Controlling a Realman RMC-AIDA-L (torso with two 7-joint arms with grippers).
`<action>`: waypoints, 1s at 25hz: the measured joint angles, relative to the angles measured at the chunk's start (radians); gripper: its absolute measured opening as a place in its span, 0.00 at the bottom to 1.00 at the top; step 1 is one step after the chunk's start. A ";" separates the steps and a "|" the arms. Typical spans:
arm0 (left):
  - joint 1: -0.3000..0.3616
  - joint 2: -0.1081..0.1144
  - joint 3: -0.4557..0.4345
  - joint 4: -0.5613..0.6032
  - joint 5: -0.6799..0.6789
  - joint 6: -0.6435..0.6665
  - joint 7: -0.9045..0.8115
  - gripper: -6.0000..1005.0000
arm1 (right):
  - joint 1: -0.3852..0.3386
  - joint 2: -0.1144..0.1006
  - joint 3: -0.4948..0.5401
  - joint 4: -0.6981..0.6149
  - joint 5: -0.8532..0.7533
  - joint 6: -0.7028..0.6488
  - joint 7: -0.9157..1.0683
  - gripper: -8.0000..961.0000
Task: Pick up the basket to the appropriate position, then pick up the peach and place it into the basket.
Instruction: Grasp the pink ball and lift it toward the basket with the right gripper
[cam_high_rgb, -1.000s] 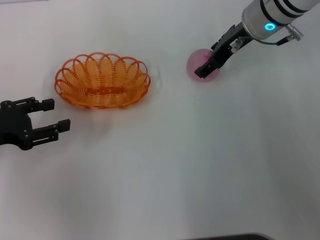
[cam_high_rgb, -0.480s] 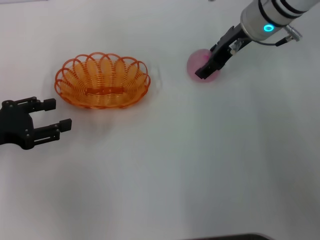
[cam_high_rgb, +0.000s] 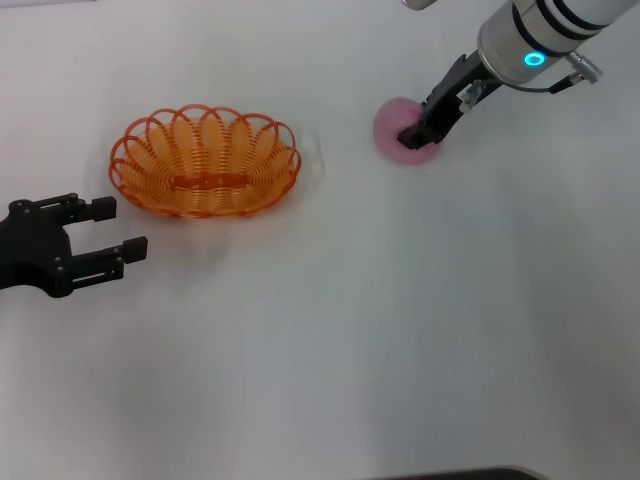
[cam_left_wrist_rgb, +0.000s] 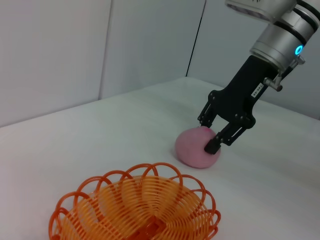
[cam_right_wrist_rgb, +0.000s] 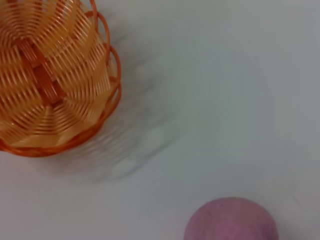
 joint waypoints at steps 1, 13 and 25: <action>0.000 0.000 0.000 -0.001 0.000 -0.001 0.000 0.69 | 0.000 0.000 0.000 0.000 0.000 0.000 0.000 0.58; -0.002 0.000 0.000 -0.009 -0.002 -0.005 -0.001 0.69 | 0.007 0.000 -0.001 0.000 0.000 0.000 -0.004 0.30; -0.018 -0.002 0.000 -0.009 -0.001 0.008 -0.015 0.69 | 0.013 0.000 -0.003 -0.007 0.000 -0.008 0.000 0.20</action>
